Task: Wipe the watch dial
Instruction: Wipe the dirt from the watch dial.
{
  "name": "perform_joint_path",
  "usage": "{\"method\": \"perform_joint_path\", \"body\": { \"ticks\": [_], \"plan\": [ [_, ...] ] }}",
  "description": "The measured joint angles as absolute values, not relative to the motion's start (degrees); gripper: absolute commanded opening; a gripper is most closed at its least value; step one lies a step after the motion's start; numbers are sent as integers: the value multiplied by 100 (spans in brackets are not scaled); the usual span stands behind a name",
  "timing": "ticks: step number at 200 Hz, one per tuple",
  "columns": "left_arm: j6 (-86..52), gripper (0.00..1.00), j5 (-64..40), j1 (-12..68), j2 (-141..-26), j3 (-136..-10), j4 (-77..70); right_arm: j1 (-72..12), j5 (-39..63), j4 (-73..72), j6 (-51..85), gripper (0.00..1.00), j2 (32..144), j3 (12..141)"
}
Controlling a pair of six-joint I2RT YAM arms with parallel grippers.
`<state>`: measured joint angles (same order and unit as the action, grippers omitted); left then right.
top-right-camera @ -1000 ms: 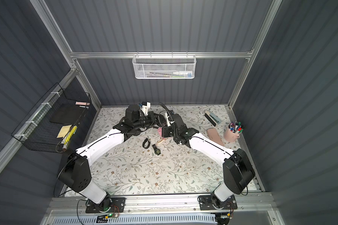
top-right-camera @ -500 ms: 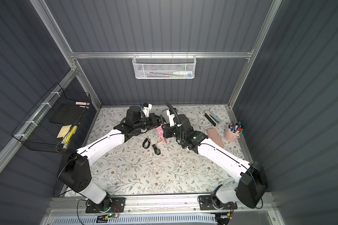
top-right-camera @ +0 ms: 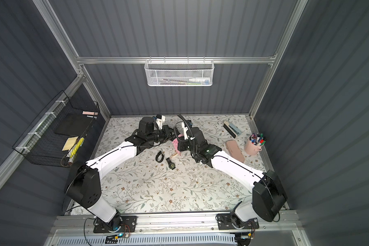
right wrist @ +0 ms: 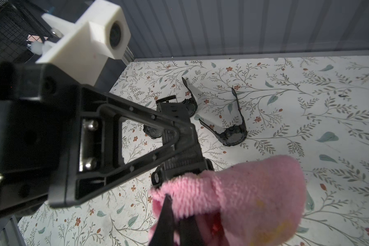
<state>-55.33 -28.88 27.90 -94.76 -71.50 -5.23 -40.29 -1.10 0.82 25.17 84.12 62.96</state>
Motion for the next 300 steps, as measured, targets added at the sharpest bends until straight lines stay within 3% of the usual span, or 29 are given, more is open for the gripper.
{"method": "perform_joint_path", "body": {
  "ticks": [101,181,300],
  "plan": [
    [-5706,0,-3356,2755,-9526,-7153,-644,-3798,-467,421,2853,0,8407,5999],
    [-5704,0,-3457,2755,-9529,-7155,-642,-3975,419,121,2580,0,7883,5791],
    [-6023,0,-3218,2630,-9529,-7153,-777,-3968,464,-602,2670,0,8829,6101]
  ]
}}
